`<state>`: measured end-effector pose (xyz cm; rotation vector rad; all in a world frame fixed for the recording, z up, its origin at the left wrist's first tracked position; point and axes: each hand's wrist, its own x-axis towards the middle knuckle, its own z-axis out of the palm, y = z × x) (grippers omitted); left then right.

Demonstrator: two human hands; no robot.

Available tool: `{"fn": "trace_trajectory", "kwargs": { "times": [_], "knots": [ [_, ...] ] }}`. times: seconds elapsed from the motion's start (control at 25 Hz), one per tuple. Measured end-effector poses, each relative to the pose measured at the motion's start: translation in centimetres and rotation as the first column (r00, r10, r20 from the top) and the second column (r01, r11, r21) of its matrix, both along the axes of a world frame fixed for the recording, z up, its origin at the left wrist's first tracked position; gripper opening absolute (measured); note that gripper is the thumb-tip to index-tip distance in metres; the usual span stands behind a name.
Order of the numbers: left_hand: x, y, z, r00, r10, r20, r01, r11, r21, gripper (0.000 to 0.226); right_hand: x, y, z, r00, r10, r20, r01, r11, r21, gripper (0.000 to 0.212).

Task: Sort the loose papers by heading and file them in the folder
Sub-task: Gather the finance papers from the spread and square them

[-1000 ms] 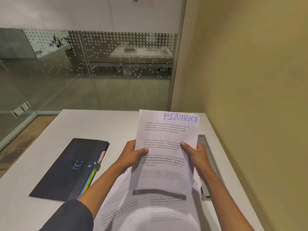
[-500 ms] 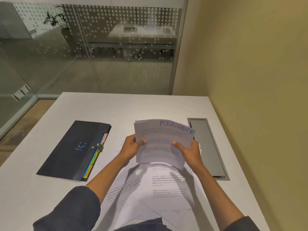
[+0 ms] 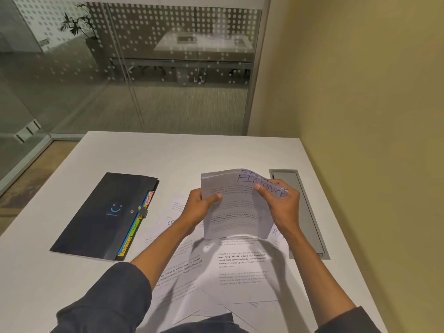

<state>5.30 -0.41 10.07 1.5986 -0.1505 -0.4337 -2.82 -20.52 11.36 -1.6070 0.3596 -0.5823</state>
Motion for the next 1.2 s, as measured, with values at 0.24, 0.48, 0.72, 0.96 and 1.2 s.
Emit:
{"fn": "trace_trajectory", "kwargs": {
  "times": [0.24,0.48,0.72,0.96,1.2],
  "knots": [
    [-0.5,0.2,-1.3,0.997,-0.071,-0.038,0.073,0.996,0.05,0.015,-0.2,-0.7,-1.3,0.999,0.05,-0.021,-0.05,0.999,0.006,0.026],
    [-1.3,0.0,-2.3,1.0,-0.03,-0.007,0.03,0.998,0.051,0.019,-1.0,-0.9,-1.6,1.0,0.029,0.008,-0.03,0.996,0.079,0.027],
    [-1.2,0.5,-2.5,1.0,0.025,-0.018,-0.025,1.0,0.008,0.018,-1.4,-1.7,-3.3,0.983,0.097,-0.155,-0.087,0.994,0.067,0.026],
    [-0.9,0.4,-1.5,0.999,0.047,-0.01,-0.048,0.998,-0.033,0.016,-1.3,-1.1,-3.7,0.986,0.071,-0.152,-0.062,0.996,0.064,0.02],
    [-2.5,1.1,-5.2,0.997,0.016,-0.078,-0.008,0.995,0.104,0.02,-1.8,0.4,-6.9,0.933,0.085,-0.35,-0.074,0.996,0.045,0.026]
  ]
}}
